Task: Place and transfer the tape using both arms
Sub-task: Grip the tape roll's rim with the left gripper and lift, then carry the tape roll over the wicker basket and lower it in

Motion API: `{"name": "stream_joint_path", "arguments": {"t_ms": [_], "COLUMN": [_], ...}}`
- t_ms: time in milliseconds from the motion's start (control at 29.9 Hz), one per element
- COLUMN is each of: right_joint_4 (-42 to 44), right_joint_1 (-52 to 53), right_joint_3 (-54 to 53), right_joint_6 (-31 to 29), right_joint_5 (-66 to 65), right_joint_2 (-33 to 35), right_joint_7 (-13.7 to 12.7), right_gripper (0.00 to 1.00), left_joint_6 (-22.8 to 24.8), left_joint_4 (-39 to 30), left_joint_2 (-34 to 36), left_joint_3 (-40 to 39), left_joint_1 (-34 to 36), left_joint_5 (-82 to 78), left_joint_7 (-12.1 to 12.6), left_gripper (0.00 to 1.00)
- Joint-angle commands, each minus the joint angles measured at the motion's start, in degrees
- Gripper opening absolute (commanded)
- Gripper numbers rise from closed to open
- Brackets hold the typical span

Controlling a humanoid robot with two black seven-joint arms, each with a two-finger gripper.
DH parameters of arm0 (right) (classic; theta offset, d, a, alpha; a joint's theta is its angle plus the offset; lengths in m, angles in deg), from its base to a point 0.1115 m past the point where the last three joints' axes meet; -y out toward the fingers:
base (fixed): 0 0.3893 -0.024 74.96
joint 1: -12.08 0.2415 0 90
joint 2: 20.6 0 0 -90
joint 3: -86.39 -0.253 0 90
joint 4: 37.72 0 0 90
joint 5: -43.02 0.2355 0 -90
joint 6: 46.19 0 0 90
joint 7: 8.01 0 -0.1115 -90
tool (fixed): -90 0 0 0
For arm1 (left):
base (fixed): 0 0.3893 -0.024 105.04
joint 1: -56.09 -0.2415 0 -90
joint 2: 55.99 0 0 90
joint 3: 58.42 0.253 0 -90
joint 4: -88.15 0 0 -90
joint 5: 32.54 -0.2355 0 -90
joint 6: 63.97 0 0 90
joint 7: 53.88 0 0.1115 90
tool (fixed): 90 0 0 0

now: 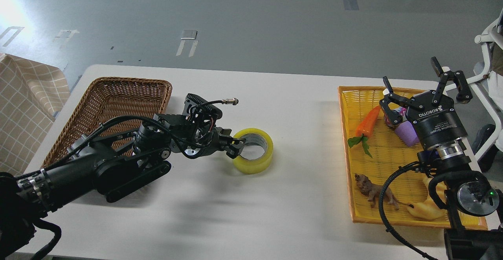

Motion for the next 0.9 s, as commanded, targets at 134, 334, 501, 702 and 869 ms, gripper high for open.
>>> {"name": "stream_joint_path", "arguments": {"t_ms": [134, 334, 501, 702, 869], "right_joint_4": [0.2, 0.1, 0.1, 0.0, -0.2], "right_joint_1": [0.0, 0.0, 0.0, 0.0, 0.0], "right_joint_3": [0.0, 0.0, 0.0, 0.0, 0.0], "right_joint_6": [0.0, 0.0, 0.0, 0.0, 0.0], "right_joint_5": [0.1, 0.0, 0.1, 0.1, 0.1], "right_joint_2": [0.0, -0.1, -0.1, -0.2, -0.4], "right_joint_7": [0.1, 0.1, 0.1, 0.1, 0.1], "right_gripper": [0.99, 0.99, 0.99, 0.99, 0.99], "left_joint_6": [0.0, 0.0, 0.0, 0.0, 0.0], "left_joint_4": [0.6, -0.2, -0.8, -1.0, -0.9], "left_joint_2": [0.0, 0.4, 2.0, 6.6, 12.2], "left_joint_3": [0.0, -0.4, -0.6, -0.7, -0.2], "left_joint_1": [0.3, 1.7, 5.5, 12.0, 15.0], "left_joint_5": [-0.1, 0.0, 3.3, 7.2, 11.3], "left_joint_7": [-0.4, -1.0, -1.0, -1.0, -1.0], "left_gripper": [0.0, 0.0, 0.0, 0.0, 0.0]}}
